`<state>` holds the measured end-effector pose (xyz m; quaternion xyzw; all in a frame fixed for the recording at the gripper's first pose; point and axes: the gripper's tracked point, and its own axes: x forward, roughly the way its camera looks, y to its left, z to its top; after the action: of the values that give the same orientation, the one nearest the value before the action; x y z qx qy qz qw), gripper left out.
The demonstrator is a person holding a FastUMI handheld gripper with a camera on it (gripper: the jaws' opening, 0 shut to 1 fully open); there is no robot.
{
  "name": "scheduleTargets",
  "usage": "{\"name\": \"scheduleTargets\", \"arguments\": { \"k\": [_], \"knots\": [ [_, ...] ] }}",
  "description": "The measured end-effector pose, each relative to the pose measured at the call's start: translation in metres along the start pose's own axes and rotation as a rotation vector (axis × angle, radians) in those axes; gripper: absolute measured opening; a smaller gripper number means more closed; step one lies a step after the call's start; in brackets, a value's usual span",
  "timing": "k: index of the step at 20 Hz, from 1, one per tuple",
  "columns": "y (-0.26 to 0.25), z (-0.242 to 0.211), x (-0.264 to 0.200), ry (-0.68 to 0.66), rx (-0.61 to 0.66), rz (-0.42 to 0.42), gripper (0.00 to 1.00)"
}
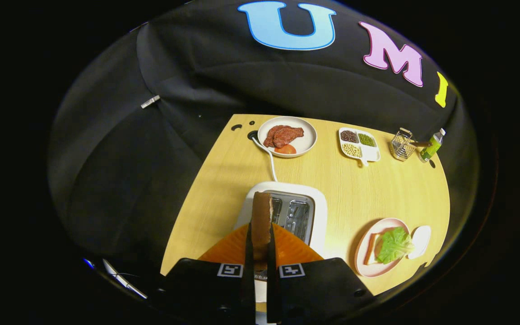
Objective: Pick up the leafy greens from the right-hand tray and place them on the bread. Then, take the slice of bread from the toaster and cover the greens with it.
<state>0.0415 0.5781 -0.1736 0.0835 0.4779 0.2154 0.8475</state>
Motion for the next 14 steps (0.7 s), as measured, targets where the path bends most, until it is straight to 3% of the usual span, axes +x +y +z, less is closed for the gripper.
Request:
{"name": "scheduleTargets", "arguments": {
  "k": [7,14],
  "knots": [
    [-0.024,0.034,-0.072,-0.089,0.065,0.144,0.14],
    [-0.108,0.041,-0.125,-0.123,0.162,0.178,0.14]
  ]
}}
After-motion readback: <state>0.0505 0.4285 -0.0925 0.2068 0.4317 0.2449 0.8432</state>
